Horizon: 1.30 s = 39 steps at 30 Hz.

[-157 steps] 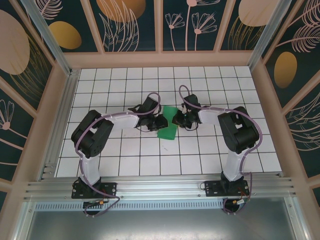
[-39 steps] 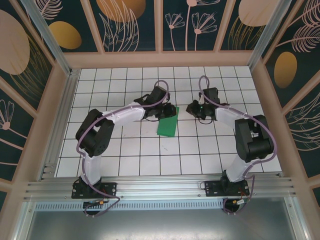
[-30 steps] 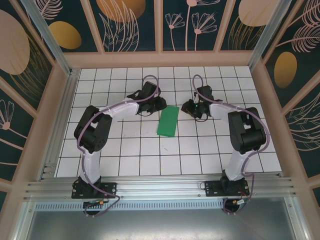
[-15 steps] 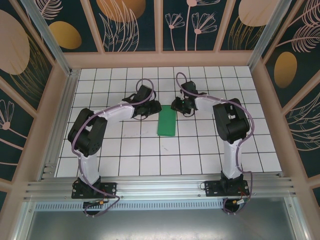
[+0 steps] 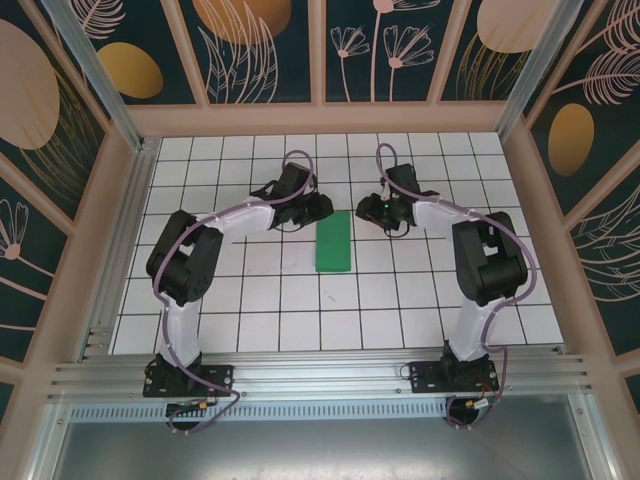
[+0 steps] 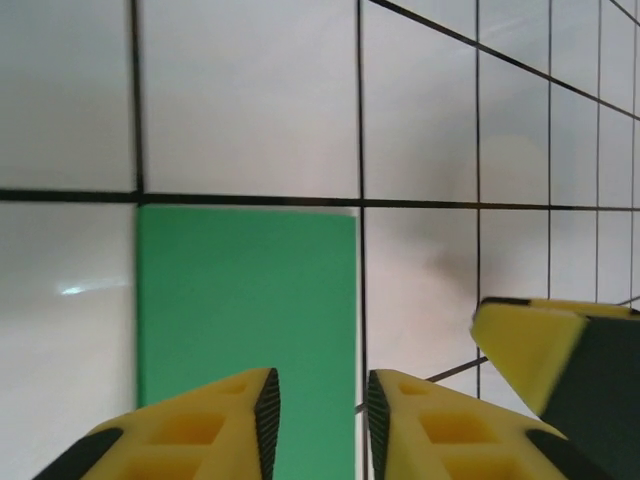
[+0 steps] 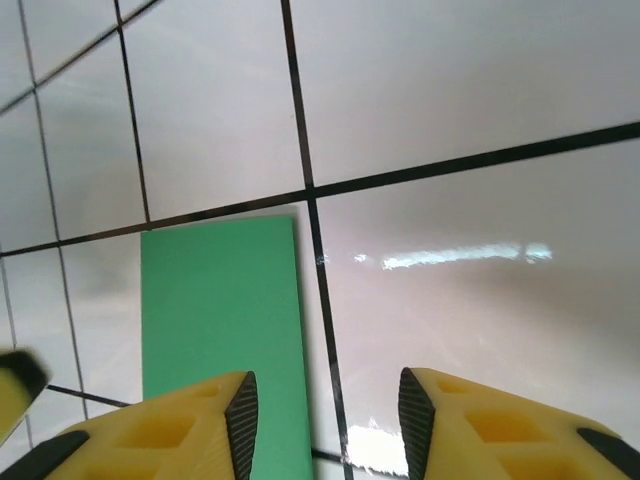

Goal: Fold a paper plane with a square sheet of paper (pick it up from the middle)
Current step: First fold in half a square sheet of paper at the center of the table, then fold the square sheet of paper in half at the center of the table.

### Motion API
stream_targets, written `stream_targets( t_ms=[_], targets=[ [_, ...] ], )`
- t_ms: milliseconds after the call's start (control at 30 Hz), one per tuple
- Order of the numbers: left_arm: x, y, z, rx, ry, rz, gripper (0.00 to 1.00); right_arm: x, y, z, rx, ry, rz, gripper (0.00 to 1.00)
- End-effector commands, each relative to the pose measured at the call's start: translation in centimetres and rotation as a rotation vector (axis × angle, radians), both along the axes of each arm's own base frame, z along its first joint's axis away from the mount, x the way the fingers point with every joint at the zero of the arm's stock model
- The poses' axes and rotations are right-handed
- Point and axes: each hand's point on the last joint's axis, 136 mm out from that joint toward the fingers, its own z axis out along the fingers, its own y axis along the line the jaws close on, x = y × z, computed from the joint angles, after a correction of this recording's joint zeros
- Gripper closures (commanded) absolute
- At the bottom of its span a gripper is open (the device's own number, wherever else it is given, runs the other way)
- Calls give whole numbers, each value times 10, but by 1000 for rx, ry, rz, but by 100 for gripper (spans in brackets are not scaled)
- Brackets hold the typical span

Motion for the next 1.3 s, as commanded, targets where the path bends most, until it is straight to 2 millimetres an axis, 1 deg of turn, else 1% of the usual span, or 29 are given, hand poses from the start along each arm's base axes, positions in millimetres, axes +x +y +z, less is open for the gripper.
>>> stream_targets(
  t_ms=[0, 100, 200, 233, 333, 433, 500, 700, 833, 933, 1000, 1100, 1167, 1267],
  targets=[
    [7, -33, 4, -42, -27, -105, 72, -14, -4, 7, 17, -14, -24, 58],
    [13, -51, -6, -23, -16, -139, 76, -24, -8, 7, 40, -8, -41, 62],
    [20, -65, -19, -14, -10, -162, 81, -30, -5, 6, 78, -3, -46, 71],
    [23, -67, -25, 1, -4, -163, 82, -32, -4, 6, 91, -1, -42, 75],
    [33, -67, -42, 47, 4, -148, 86, -36, -3, 3, 102, 10, -44, 80],
    [32, -71, -53, 36, 26, -160, 87, -36, -3, 2, 103, 15, -44, 80],
    [31, -73, -56, 31, 33, -170, 88, -36, -3, 2, 103, 12, -42, 80],
    [30, -68, -71, 66, 50, -162, 88, -37, 3, 1, 114, 16, -26, 80],
    [29, -63, -83, 97, 69, -148, 89, -40, 16, 1, 130, 23, 9, 81],
    [28, -57, -93, 127, 87, -132, 90, -43, 32, -2, 160, 37, 40, 87],
    [26, -54, -100, 140, 103, -124, 93, -45, 41, -5, 179, 49, 56, 94],
    [24, -51, -106, 149, 119, -113, 95, -44, 53, -9, 206, 54, 77, 100],
    [22, -49, -109, 155, 127, -108, 95, -42, 59, -11, 226, 51, 88, 100],
    [20, -46, -113, 164, 136, -103, 95, -40, 62, -23, 230, 76, 87, 100]
  ],
)
